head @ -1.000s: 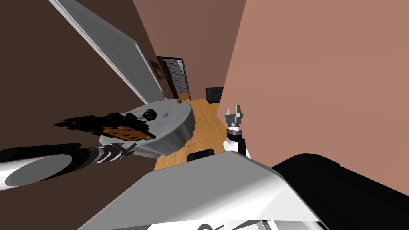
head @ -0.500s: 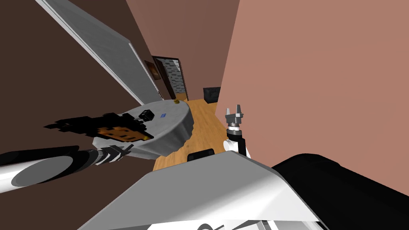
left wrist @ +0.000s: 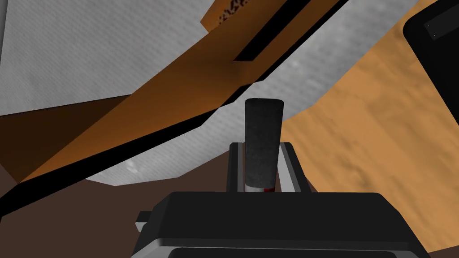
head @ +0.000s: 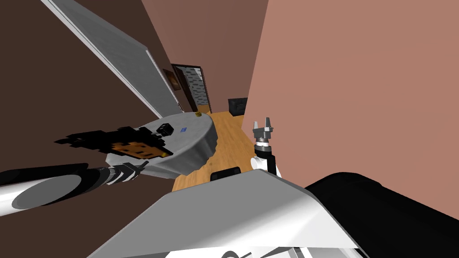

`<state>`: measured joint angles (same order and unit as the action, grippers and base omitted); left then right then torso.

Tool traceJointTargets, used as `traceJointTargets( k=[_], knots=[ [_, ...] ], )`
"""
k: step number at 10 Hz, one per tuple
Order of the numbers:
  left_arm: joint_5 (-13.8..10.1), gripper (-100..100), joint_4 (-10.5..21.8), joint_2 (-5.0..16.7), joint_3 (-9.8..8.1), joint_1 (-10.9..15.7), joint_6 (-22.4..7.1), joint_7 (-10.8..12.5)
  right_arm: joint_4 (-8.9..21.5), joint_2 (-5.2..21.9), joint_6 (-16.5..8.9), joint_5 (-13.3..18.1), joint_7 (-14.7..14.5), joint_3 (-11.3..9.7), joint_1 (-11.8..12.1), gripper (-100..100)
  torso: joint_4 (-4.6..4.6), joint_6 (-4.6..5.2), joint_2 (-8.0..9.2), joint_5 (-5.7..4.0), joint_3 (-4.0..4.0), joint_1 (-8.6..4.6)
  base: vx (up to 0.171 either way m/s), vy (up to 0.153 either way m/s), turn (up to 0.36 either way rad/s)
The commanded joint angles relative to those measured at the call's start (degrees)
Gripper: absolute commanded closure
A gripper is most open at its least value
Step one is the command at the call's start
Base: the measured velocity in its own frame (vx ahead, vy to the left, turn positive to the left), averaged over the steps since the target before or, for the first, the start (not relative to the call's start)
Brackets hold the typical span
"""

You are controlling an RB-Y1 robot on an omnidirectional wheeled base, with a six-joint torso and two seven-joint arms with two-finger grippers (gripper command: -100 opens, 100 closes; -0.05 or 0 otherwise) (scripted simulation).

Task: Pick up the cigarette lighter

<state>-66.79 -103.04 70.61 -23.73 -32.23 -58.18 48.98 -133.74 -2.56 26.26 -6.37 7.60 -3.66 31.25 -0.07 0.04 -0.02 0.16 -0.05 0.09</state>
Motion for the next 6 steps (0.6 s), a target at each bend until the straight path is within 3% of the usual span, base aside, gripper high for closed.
traceJointTargets(
  k=[1, 4, 5, 6],
  knots=[
    [-0.7, 100, -2.1, 0.9, -0.46, -0.6, -0.7, 0.5, 0.0, 0.0, 0.0, 0.0, 0.0, 0.0, 0.0, 0, 0.00, 0.00, 0.00, 0.00, 0.00, 0.00, 0.039, 0.003, 0.238],
    [-1.5, 100, -5.6, 2.2, -1.32, -1.4, -1.6, 1.4, 0.0, 0.0, 0.0, 0.0, 0.0, 0.0, 0.0, 0, -0.02, -0.03, -0.16, -0.02, -0.08, 0.00, 0.056, 0.008, 0.179],
    [-1.2, 100, -5.0, 1.8, -1.34, -1.5, -1.3, 1.2, 0.0, 0.0, 0.0, 0.0, 0.0, 0.0, 0.0, 0, -0.03, -0.04, -0.16, -0.01, -0.09, 0.00, 0.021, 0.000, 0.038],
    [-1.3, 0, -5.1, 1.8, -1.39, -1.5, -1.4, 1.3, 0.0, 0.0, 0.0, 0.0, 0.0, 0.0, 0.0, 0, -0.03, 0.02, -0.10, 0.02, -0.07, 0.01, 0.000, 0.000, 0.000]
  ],
)
